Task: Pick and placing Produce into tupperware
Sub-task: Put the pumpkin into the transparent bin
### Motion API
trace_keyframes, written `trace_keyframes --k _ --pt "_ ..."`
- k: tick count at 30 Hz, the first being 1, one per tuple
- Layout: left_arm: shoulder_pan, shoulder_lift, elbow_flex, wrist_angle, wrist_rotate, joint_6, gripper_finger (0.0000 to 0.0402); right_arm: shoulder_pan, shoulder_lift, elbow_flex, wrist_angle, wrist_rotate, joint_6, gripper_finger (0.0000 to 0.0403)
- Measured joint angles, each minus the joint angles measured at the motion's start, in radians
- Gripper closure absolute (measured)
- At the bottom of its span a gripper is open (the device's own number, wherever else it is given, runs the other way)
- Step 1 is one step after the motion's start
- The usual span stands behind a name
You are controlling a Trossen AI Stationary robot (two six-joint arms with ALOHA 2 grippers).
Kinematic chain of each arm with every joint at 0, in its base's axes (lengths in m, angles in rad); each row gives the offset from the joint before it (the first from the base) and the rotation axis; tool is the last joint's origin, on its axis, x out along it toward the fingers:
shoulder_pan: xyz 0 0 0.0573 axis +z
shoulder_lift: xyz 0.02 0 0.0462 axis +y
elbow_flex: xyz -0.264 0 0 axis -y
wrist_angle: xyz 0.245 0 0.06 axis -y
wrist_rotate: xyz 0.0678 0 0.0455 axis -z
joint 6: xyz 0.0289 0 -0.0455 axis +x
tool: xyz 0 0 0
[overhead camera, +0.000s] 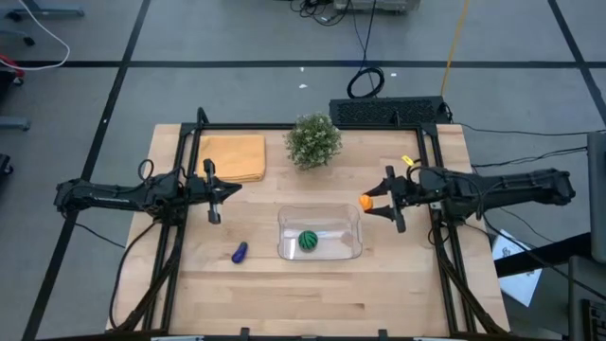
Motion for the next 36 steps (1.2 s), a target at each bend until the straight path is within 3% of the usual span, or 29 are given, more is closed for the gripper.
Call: trace_keyframes --k 36 --pt "0.000 0.000 0.000 -0.017 0.000 0.023 0.0382 -0.053 0.423 0.449 -0.341 -0.031 0.010 0.0204"
